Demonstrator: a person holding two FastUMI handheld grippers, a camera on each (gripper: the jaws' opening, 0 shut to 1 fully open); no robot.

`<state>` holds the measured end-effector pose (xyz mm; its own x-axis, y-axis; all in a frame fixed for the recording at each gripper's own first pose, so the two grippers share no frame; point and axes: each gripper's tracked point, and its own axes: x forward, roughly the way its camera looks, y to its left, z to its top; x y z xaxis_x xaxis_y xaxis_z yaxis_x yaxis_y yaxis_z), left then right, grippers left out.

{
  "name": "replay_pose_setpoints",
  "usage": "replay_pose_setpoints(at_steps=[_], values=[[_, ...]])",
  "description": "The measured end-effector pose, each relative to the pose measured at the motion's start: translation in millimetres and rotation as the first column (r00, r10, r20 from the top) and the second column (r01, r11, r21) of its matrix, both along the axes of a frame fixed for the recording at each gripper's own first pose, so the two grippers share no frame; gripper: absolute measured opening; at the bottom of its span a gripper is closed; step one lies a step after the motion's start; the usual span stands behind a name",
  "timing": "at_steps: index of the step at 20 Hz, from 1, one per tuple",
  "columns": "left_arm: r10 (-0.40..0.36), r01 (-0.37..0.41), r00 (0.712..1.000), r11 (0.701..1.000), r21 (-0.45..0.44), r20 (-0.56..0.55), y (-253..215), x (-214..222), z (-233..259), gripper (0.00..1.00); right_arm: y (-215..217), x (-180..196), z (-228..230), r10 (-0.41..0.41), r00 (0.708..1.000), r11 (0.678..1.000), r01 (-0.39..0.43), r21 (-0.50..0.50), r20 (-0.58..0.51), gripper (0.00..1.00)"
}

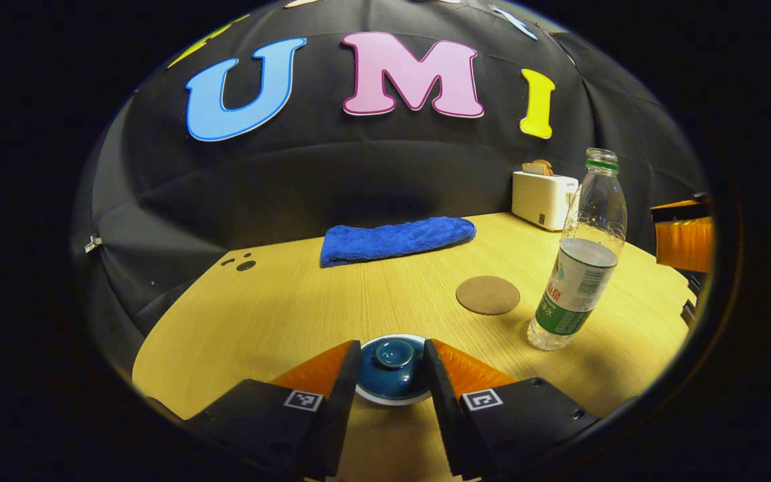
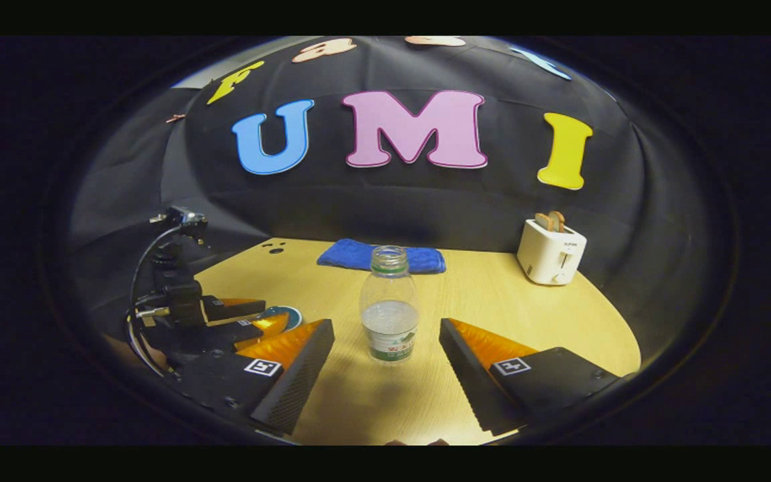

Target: Open the teacup lid with one hand, grasp the water bottle and pour water into the teacup with the other hand; after pouring, place the water bottle on the coaster and then close the teacup lid.

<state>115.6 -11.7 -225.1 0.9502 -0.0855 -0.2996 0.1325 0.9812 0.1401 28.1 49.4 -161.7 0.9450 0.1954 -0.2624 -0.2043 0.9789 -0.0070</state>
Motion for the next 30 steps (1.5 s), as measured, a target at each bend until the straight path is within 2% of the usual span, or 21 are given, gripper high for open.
replay_pose_setpoints(at_steps=[6, 9, 12, 18, 19, 24, 25, 30], values=[[-0.011, 0.011, 1.0, 1.0, 0.015, 0.006, -2.7, 0.9, 1.9, 0.48, -0.8, 0.5, -1.5, -0.007, 1.0, 1.0, 0.007, -0.013, 0.007, 0.98], [-0.012, 0.012, 1.0, 0.999, 0.04, -0.005, -2.2, 0.9, -0.9, 0.36, 0.2, 3.0, -5.7, -0.007, 1.0, 1.0, 0.007, -0.011, 0.013, 0.98], [-0.013, 0.013, 1.0, 0.999, 0.047, -0.002, -2.6, 1.1, -0.2, 0.35, 1.6, 11.6, -15.1, -0.017, 0.999, 1.0, 0.017, -0.005, 0.029, 0.98], [-0.021, 0.022, 1.0, 1.0, -0.016, 0.01, -3.0, 2.1, 4.3, 0.27, 4.0, 26.6, -35.8, -0.049, 0.998, 0.999, 0.049, 0.013, 0.025, 0.96], [-0.024, 0.024, 1.0, 1.0, -0.019, 0.014, -3.4, 2.0, 6.4, 0.23, 4.3, 29.3, -36.4, -0.053, 0.998, 0.999, 0.053, 0.014, 0.029, 0.98], [-0.03, 0.032, 0.999, 0.998, -0.054, 0.04, 1.7, 0.1, 24.9, 0.22, 2.2, 42.7, -37.4, -0.079, 0.996, 0.997, 0.078, 0.02, 0.038, 0.98], [-0.027, 0.03, 0.999, 0.998, -0.056, 0.045, 4.5, -1.9, 28.9, 0.26, 0.9, 46.5, -38.3, -0.085, 0.996, 0.996, 0.084, 0.019, 0.04, 0.98], [-0.01, 0.012, 0.999, 0.999, -0.051, 0.044, 20.0, -11.8, 30.8, 0.26, 6.2, 64.1, -43.8, -0.093, 0.995, 0.996, 0.092, 0.022, 0.046, 0.98]])
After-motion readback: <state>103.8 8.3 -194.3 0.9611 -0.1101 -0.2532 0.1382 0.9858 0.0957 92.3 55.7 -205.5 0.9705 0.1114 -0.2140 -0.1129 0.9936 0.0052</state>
